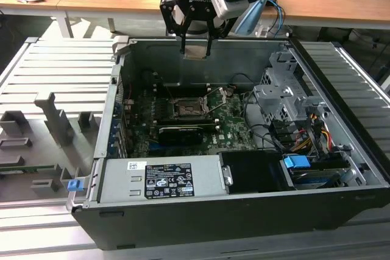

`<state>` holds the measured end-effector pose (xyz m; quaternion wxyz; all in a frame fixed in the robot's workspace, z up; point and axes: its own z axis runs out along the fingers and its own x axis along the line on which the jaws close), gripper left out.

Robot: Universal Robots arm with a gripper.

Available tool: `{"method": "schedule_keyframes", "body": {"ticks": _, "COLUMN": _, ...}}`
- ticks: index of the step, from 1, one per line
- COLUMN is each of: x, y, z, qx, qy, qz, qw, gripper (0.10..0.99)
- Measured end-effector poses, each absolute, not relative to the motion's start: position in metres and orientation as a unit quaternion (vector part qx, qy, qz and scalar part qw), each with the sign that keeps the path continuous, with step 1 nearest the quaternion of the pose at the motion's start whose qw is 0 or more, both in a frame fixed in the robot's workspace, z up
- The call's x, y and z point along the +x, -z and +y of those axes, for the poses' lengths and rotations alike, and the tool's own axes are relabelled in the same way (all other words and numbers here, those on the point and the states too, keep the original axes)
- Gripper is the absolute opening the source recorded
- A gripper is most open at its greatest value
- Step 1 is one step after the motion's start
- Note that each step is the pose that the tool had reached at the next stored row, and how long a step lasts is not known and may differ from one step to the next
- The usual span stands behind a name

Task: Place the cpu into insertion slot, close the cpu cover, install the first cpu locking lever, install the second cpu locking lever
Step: 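Place the cpu into insertion slot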

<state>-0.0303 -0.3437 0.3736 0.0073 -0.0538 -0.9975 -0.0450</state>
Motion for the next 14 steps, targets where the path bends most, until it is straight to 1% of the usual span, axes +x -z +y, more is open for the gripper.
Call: {"method": "schedule_keyframes", "body": {"ticks": 14, "x": -0.0303, "y": -0.3735, "z": -0.3437, "qx": -0.066, "qy": 0.045, "qz": -0.997, "qw": 0.007, "gripper": 0.525}}
